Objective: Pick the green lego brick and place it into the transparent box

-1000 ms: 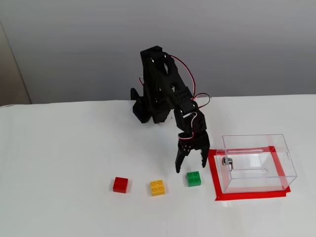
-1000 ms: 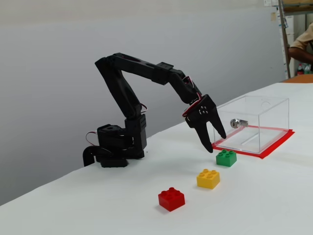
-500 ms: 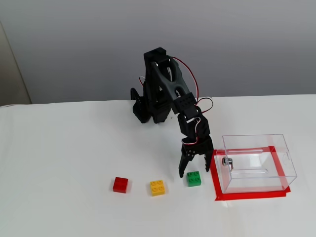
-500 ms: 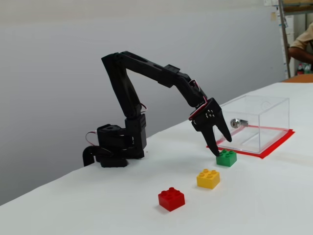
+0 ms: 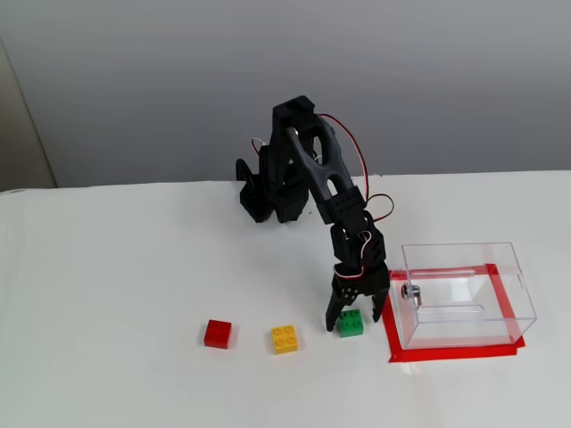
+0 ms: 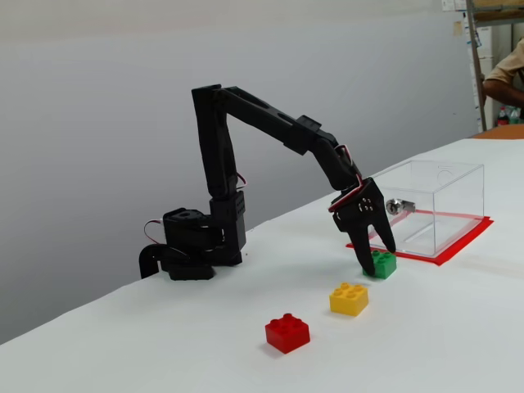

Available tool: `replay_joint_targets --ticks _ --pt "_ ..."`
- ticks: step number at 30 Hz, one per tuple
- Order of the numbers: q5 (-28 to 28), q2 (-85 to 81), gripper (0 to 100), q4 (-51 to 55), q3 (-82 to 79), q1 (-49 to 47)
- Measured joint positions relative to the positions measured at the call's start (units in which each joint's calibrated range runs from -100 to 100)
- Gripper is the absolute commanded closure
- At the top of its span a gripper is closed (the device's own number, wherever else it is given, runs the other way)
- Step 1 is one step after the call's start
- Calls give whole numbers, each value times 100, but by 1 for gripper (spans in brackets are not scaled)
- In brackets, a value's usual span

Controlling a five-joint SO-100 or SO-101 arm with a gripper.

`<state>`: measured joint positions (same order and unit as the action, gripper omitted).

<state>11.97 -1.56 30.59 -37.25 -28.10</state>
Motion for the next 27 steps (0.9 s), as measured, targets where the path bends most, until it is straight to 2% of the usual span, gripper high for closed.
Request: replay_joint_targets --ticks 7,15,27 --pt "0 237 66 0 115 0" --pt "0 254 91 0 132 32" --pt "0 254 93 0 132 64"
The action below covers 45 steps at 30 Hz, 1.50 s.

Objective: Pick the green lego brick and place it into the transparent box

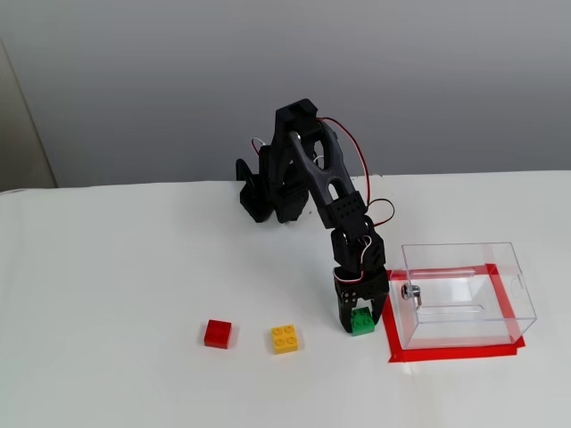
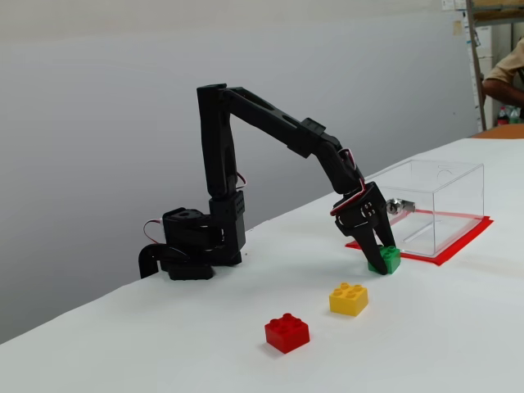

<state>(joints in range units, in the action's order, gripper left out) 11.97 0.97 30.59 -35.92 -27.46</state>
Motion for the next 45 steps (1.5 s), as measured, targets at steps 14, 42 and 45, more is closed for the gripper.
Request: replay_joint_targets --ticks 14,42,45 --pt "-15 -812 93 377 0 53" --pt "-962 -3653 93 994 -803 983" --pt "-962 -3831 93 720 -803 983"
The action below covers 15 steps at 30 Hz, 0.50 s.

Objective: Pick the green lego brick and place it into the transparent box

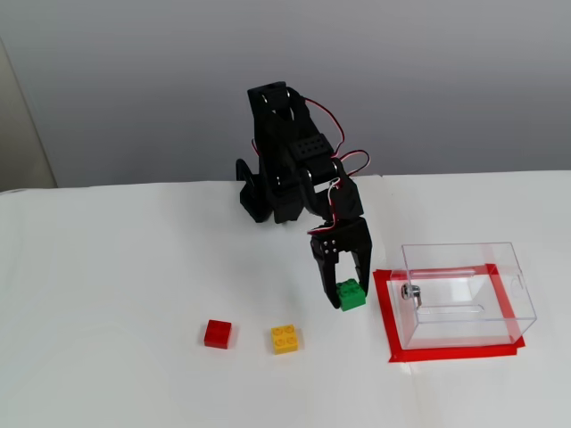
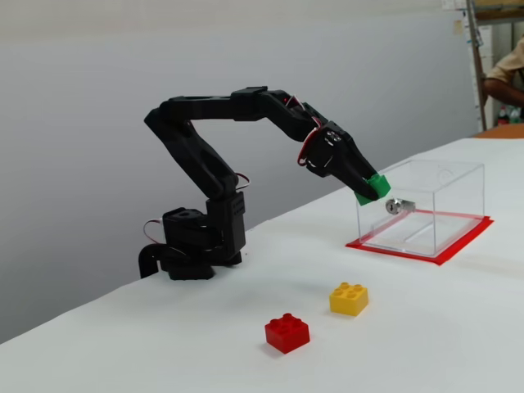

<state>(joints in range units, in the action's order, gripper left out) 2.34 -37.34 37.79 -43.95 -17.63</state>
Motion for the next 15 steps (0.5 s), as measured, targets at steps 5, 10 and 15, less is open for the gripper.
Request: replay_joint_targets --ticks 5,10,15 --pt "0 -76 93 -403 0 -128" --pt "0 -76 93 -454 0 -769" --pt "-64 -76 93 -454 9 -1410"
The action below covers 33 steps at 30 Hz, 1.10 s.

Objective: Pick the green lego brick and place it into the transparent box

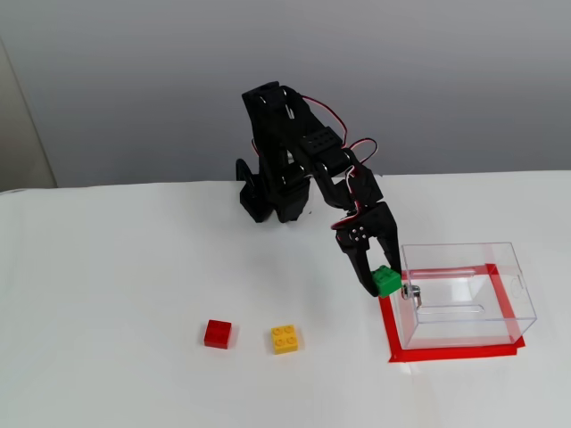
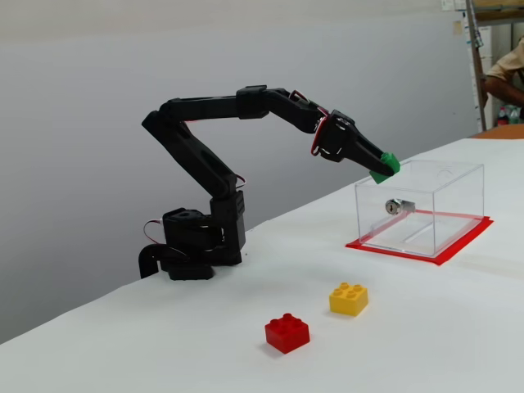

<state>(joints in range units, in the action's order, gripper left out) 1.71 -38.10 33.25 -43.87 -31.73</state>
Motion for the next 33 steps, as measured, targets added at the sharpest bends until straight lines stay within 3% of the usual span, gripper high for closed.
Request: replay_joint_targets --ticks 16,33 --pt "-5 59 93 0 547 -1175" --pt "-5 2207 93 -677 1889 -1944"
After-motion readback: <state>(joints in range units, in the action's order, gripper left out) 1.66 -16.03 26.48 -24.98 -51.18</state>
